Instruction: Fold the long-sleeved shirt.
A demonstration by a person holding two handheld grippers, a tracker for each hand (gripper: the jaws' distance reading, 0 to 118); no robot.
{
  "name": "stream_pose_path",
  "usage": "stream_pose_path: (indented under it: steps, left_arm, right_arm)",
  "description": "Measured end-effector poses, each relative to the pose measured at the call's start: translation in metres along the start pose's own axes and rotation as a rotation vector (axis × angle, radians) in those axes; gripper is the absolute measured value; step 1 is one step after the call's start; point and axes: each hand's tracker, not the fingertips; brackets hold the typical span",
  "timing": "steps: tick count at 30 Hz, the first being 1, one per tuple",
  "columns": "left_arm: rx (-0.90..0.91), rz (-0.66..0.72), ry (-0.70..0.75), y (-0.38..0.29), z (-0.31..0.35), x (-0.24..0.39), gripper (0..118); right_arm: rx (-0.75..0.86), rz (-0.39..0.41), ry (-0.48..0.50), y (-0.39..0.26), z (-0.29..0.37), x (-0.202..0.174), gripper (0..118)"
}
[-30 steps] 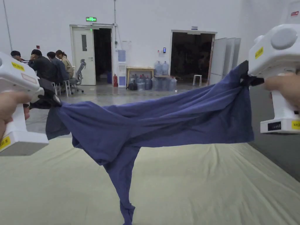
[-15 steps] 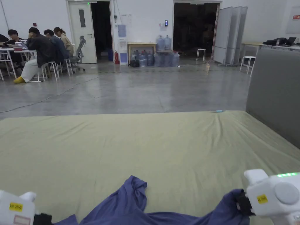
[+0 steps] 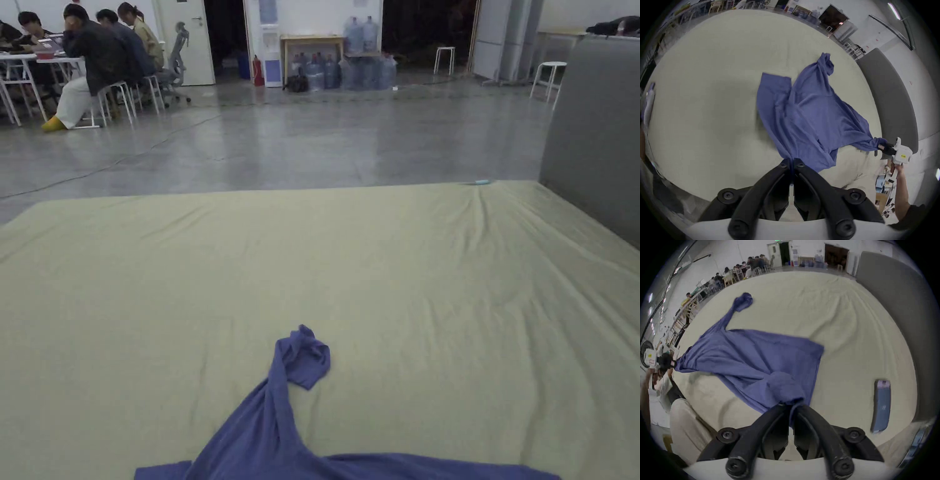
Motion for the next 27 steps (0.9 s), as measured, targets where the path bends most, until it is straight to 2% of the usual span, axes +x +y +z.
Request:
stream_pose_path:
  steps: [7,12,13,14,15,16,17,18,19,22,23,24,25,26,27]
  left_arm:
    - [0.011,0.077,0.020,-0.020,-0.030,-0.029,0]
    - [0.004,0.074,0.064,-0.025,-0.044,-0.027,0]
    - [0.013,0.084,0.073,-0.023,-0.038,-0.024,0]
    - [0.046,0.082,0.094,-0.023,-0.024,-0.019,3]
    - [0.099,0.057,0.116,-0.023,-0.008,-0.012,22]
    - [0.158,0.030,0.097,-0.028,0.010,-0.002,58]
    - [0.216,0.004,0.066,-0.033,0.024,0.004,105]
    - [0.253,-0.015,0.044,-0.037,0.041,0.011,118]
    - [0.294,-0.023,0.044,-0.041,0.049,0.017,116]
    - [0.210,-0.064,0.093,-0.067,0.051,0.030,116]
    - [0.153,-0.084,0.130,-0.079,0.043,0.035,114]
    - [0.117,-0.110,0.153,-0.091,0.031,0.038,108]
    - [0.090,-0.133,0.160,-0.101,0.023,0.043,84]
    - [0.067,-0.138,0.162,-0.110,0.012,0.048,20]
    - [0.030,-0.131,0.159,-0.120,0.004,0.053,0]
  right_arm:
    - [-0.111,-0.123,-0.018,-0.025,-0.035,0.003,0]
    - [-0.095,-0.148,-0.039,-0.021,-0.032,0.002,5]
    - [-0.095,-0.146,-0.072,-0.017,-0.022,0.002,9]
    - [-0.079,-0.145,-0.107,-0.013,-0.009,0.003,30]
    - [-0.024,-0.186,-0.119,-0.008,0.009,0.006,56]
    - [0.059,-0.231,-0.080,-0.008,0.033,0.007,85]
    - [0.133,-0.260,-0.029,-0.009,0.054,0.007,104]
    - [0.190,-0.263,0.040,-0.013,0.075,0.004,104]
    - [0.218,-0.272,0.069,-0.016,0.087,0.004,104]
    - [0.206,-0.282,0.072,-0.035,0.105,-0.016,104]
    - [0.196,-0.271,0.071,-0.041,0.103,-0.032,100]
    - [0.190,-0.255,0.059,-0.051,0.099,-0.044,84]
    - [0.158,-0.219,0.039,-0.059,0.093,-0.055,43]
    - [0.110,-0.178,0.003,-0.069,0.084,-0.069,0]
    - [0.076,-0.176,0.039,-0.076,0.074,-0.081,0]
